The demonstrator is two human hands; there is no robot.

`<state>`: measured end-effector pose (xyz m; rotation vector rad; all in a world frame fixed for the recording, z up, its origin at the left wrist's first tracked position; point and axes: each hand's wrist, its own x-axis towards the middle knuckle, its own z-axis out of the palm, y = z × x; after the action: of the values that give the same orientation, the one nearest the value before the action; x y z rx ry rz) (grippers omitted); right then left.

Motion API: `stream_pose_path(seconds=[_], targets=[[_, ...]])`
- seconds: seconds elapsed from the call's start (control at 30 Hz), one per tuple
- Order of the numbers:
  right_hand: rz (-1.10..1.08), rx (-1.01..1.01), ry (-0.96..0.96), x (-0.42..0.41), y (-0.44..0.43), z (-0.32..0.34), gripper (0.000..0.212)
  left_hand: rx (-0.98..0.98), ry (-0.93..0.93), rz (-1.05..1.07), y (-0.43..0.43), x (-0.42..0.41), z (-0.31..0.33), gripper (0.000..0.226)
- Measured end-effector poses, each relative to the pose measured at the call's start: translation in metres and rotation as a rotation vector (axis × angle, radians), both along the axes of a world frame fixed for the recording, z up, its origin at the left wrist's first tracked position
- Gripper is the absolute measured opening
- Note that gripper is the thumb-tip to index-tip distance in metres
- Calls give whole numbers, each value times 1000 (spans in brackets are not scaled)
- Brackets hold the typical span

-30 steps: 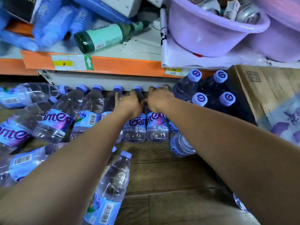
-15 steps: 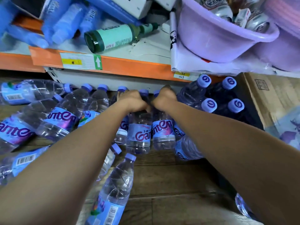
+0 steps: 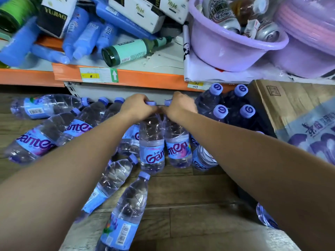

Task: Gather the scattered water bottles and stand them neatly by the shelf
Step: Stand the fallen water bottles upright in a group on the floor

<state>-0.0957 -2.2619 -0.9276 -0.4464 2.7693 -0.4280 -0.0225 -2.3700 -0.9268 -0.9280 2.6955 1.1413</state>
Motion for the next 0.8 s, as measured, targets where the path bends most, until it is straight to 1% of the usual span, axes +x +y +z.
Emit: stream_pose_path(seconds=[0.07,0.13,0.2,0.27,0.3,0.37,0.4,0.47,0.57,0.63,0.73,0.8], targets=[[112,26,73,11,11,15,52,-126,-41,-95,3,9,15,39],[206,15,112,24,19,28,44,-237,-70,-176,7,19,30,41],[296,12,133,35,28,41,32,-275,-86,-222,14,28,44,39],[375,59,111,44,39,50,21,-287,-123,-298,23,35,58,37],[410,89,98,48,46,55,20,-292,-143,-352,28,37,63,33],[466,114,70,56,60,63,25,-286,-187,-438,40,41,72,23],[490,103,59,59,67,66,22,-288,-205,-468,47,43,76,22],[519,55,39,64,80,72,21,-333,-224,-518,60,47,83,23],[589,17,8,72,99,82,19,-407,-212,-564,76,52,93,21],[647,17,-26,78,109,88,17,-369,-177,-548,81,52,98,19],[694,19,-67,83,126,94,15,-230,-127,-515,93,50,103,20],[698,18,-80,81,138,97,12,-206,-107,-525,105,48,106,21]])
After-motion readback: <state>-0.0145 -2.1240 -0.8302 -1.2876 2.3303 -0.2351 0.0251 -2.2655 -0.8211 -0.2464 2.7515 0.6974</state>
